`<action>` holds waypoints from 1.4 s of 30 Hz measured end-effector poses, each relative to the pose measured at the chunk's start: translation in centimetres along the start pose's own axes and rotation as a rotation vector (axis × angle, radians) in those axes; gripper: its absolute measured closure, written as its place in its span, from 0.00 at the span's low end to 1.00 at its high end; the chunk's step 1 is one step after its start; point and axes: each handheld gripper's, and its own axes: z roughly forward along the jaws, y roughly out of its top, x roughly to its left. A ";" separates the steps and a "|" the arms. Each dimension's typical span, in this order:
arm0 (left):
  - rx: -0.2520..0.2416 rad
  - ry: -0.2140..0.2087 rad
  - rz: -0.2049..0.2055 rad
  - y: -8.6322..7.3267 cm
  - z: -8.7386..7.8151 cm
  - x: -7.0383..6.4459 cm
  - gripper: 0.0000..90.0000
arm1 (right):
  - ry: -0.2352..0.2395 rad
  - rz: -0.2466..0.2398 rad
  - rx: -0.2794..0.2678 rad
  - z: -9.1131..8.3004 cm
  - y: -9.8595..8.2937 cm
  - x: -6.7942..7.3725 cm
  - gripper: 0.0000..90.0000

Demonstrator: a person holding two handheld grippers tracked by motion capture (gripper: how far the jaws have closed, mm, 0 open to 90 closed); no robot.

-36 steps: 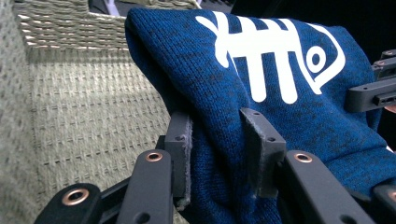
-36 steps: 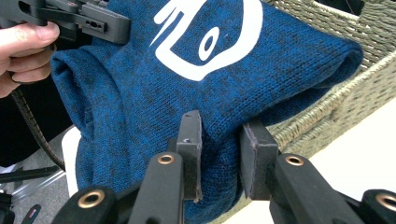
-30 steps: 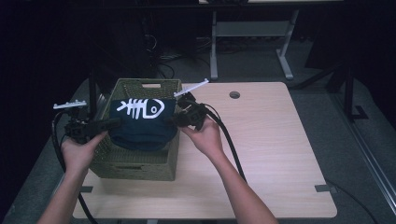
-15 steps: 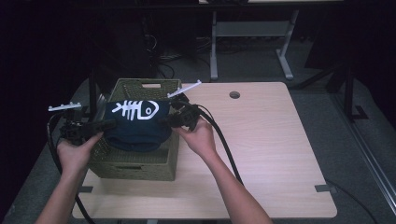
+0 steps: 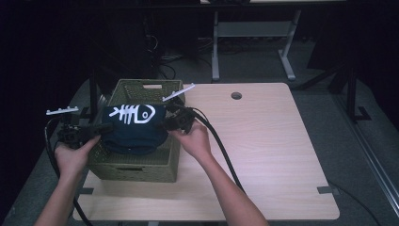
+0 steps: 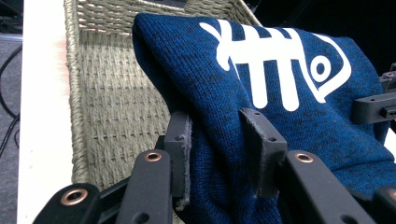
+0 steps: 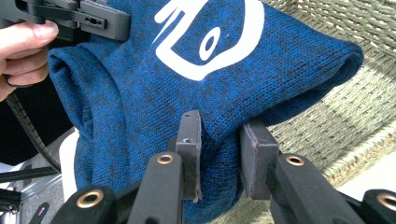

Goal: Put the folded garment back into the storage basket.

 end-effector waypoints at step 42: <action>0.009 0.044 0.009 0.0 1.3 2.3 0.56 | -0.110 -0.021 0.038 0.7 -0.2 -0.1 0.50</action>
